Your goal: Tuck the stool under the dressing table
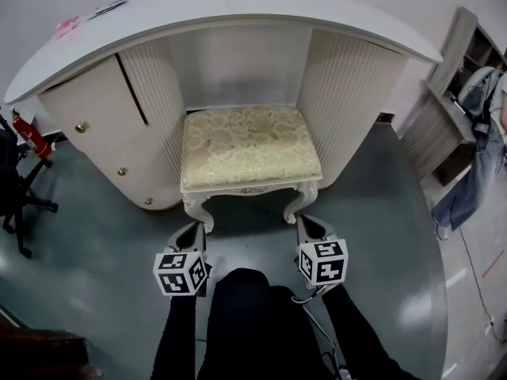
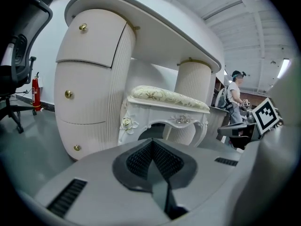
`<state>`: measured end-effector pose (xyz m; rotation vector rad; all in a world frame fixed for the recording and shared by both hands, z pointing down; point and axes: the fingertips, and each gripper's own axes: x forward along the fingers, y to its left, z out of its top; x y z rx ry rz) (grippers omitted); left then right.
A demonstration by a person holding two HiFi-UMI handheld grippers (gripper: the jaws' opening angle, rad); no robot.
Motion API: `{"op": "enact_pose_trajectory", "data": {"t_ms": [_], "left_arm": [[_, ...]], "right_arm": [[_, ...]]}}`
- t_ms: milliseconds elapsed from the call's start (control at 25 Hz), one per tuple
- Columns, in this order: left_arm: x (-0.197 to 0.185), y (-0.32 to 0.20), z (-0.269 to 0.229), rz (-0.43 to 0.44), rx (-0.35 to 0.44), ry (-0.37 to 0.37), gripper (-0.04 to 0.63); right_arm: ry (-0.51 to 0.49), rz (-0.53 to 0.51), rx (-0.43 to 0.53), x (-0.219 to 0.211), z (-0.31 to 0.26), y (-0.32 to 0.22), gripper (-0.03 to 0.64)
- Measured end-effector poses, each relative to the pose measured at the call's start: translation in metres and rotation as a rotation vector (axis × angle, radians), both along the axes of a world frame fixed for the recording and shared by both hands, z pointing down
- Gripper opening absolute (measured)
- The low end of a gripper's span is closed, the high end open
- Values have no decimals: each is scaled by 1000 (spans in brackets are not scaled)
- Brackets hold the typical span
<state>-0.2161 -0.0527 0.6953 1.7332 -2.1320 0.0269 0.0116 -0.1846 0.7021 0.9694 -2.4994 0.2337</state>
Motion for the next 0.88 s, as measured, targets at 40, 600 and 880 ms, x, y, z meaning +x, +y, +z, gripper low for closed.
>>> {"op": "enact_pose_trajectory", "data": {"t_ms": [40, 600, 880], "left_arm": [[0, 0, -2, 4, 2, -4, 8], [-6, 4, -5, 6, -6, -7, 8], [-10, 9, 0, -7, -28, -13, 8]], "right_arm": [[6, -3, 1, 0, 1, 1, 2], [35, 16, -25, 7, 12, 3, 3], [20, 16, -23, 0, 9, 0, 3]]}}
